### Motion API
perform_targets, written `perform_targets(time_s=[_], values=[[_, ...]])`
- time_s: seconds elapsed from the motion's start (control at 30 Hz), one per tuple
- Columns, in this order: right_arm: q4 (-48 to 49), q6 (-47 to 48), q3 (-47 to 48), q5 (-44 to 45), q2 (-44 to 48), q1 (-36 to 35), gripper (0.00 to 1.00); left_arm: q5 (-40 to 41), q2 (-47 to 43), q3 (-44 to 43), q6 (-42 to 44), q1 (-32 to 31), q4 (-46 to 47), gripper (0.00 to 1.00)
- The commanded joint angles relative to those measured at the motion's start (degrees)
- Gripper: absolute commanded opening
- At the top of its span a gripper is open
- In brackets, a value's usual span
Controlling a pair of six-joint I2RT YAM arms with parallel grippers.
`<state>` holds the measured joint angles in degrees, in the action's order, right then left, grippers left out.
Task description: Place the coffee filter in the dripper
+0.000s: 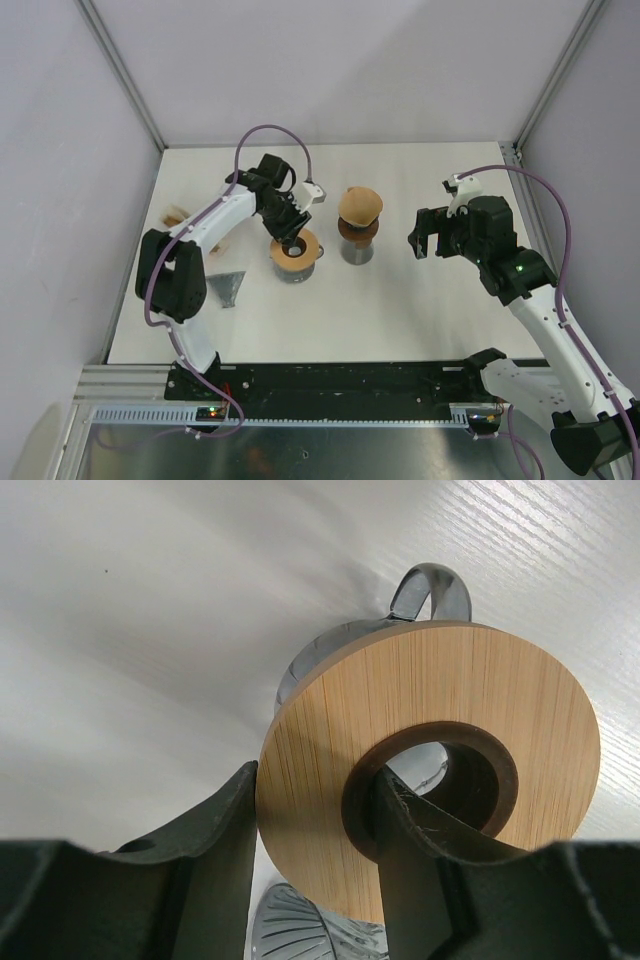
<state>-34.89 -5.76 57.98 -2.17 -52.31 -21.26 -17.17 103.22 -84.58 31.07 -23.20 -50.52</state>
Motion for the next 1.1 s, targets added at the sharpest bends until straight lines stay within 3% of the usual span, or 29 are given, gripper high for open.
perform_targets(time_s=[0.0, 0.33, 0.63, 1.07], values=[[0.9, 0.4, 0.0, 0.6, 0.2, 0.2, 0.99, 0.2, -2.0, -1.8, 0.8, 0.8, 0.2, 0.00], [0.8, 0.5, 0.0, 0.6, 0.3, 0.2, 0.99, -2.5, -1.8, -1.0, 1.9, 3.0, 0.2, 0.00], [0.7, 0.5, -0.1, 0.5, 0.1, 0.2, 0.99, -4.8, -1.2, 0.0, 2.8, 3.1, 0.2, 0.31], [0.7, 0.5, 0.0, 0.4, 0.1, 0.2, 0.99, -4.4, -0.8, 1.1, 3.3, 2.5, 0.3, 0.39]])
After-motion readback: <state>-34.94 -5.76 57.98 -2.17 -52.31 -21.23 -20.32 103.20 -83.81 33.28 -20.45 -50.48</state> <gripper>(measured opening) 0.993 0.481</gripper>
